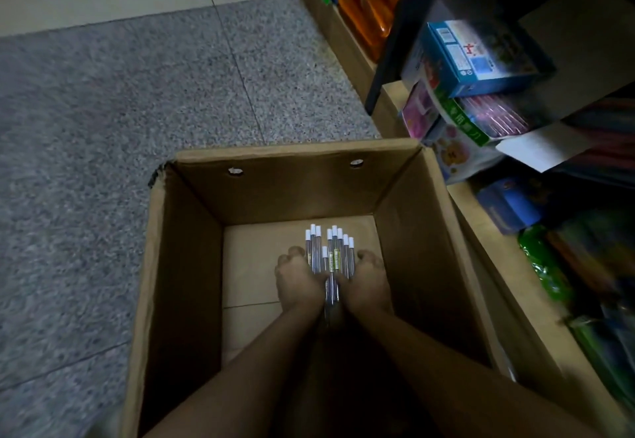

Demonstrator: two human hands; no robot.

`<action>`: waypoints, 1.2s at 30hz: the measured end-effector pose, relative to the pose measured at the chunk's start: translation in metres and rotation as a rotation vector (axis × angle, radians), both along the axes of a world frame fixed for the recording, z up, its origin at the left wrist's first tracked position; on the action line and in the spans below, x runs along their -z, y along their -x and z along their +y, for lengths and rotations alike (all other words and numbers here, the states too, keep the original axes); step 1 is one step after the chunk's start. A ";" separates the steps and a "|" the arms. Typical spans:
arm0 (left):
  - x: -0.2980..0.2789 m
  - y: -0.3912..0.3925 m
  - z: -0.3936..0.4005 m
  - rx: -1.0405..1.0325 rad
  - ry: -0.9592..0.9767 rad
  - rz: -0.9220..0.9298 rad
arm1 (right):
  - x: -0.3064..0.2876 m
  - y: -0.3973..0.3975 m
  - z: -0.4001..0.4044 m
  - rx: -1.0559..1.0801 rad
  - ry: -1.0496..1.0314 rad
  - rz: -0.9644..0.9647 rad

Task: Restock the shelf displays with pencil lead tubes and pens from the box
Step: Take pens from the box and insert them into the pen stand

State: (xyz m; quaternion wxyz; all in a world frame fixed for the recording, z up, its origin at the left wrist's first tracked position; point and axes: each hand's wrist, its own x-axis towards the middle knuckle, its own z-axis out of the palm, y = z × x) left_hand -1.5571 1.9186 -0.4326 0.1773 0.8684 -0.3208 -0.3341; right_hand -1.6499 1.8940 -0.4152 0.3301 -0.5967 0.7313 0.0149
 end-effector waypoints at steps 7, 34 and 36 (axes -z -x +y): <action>0.001 0.011 -0.001 -0.007 -0.013 0.026 | 0.002 -0.005 -0.001 0.103 -0.048 -0.015; -0.126 0.022 0.076 0.037 0.289 0.811 | -0.141 0.044 0.078 0.054 -0.075 -0.540; -0.153 0.021 0.087 0.068 0.304 0.905 | -0.174 0.056 0.089 -0.028 -0.040 -0.562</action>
